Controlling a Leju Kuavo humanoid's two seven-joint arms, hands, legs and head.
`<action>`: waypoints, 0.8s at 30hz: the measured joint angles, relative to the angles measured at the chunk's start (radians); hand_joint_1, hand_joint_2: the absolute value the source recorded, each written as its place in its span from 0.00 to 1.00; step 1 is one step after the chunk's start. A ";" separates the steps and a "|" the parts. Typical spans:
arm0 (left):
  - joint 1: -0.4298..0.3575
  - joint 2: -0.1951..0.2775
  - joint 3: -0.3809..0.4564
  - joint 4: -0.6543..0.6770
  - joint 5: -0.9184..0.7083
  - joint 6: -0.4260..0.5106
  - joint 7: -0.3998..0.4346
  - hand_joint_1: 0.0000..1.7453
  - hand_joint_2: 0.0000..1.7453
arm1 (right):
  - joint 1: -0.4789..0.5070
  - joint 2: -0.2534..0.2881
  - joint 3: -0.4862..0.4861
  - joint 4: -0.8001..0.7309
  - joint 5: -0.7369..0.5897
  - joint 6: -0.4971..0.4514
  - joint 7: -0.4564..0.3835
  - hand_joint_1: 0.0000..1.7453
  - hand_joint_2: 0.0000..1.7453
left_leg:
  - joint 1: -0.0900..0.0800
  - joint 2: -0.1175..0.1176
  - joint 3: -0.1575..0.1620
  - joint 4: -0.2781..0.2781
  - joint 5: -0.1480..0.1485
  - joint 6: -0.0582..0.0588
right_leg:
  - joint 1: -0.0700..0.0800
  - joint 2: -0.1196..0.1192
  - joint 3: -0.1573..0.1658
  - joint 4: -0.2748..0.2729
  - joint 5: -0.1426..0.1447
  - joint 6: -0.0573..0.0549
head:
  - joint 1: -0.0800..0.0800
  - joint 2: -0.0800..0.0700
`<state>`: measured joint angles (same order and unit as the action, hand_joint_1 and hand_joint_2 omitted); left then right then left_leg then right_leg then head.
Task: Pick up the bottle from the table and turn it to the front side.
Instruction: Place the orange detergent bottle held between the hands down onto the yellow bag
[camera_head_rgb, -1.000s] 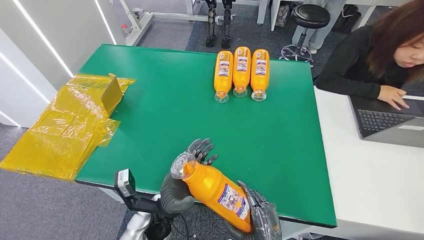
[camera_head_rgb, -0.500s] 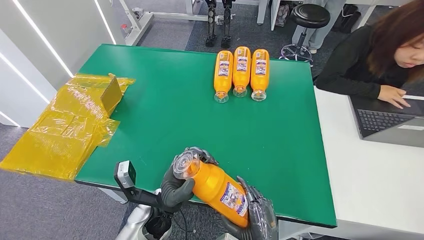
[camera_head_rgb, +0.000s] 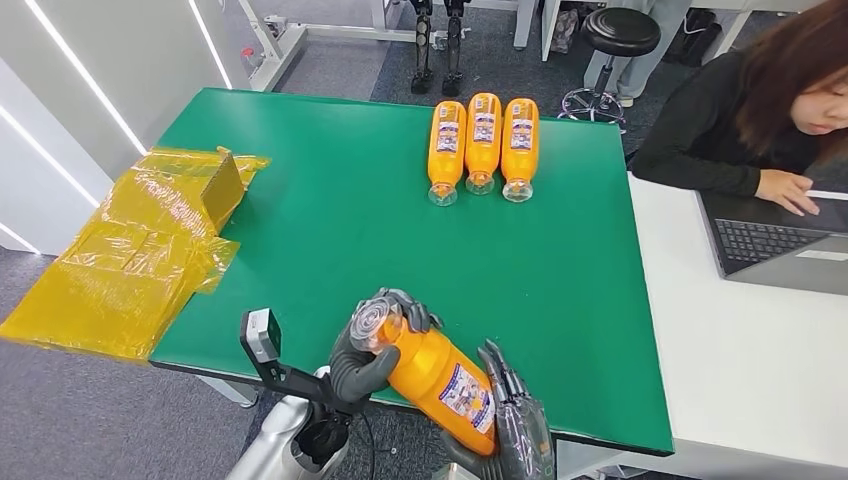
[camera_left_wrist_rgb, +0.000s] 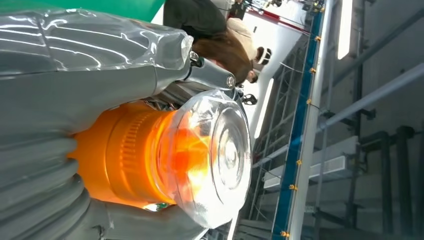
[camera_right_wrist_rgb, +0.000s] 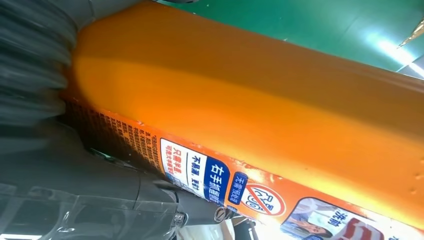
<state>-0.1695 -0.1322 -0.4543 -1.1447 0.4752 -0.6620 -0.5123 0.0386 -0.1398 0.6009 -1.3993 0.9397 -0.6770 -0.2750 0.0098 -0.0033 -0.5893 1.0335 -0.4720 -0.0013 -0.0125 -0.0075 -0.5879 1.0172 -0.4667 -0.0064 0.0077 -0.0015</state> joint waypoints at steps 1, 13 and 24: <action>-0.002 0.000 0.000 0.004 0.000 0.001 0.000 1.00 1.00 | 0.000 0.000 0.000 0.001 0.000 -0.001 0.000 0.00 1.00 | 0.000 0.000 0.000 0.000 0.000 0.000 | 0.000 0.000 0.000 0.000 0.000 0.000 | 0.000 0.000; -0.060 0.007 0.000 0.051 -0.363 0.339 -0.128 1.00 1.00 | 0.001 0.008 -0.004 0.002 -0.004 -0.007 0.000 0.00 1.00 | 0.000 0.000 0.000 0.000 0.000 0.000 | 0.000 0.000 0.000 0.000 0.000 0.000 | 0.000 0.000; -0.224 0.067 0.054 0.135 -0.915 0.800 -0.136 1.00 1.00 | -0.030 0.048 -0.003 0.026 -0.044 0.016 -0.047 0.00 1.00 | 0.000 0.000 0.001 0.000 0.001 -0.002 | 0.000 0.000 0.000 0.002 0.001 -0.001 | 0.000 0.000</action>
<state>-0.3932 -0.0652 -0.4002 -1.0102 -0.4395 0.1378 -0.6487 0.0087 -0.0917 0.5981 -1.3729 0.8959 -0.6607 -0.3221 0.0102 -0.0034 -0.5888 1.0335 -0.4705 -0.0030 -0.0123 -0.0074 -0.5877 1.0192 -0.4660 -0.0074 0.0078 -0.0015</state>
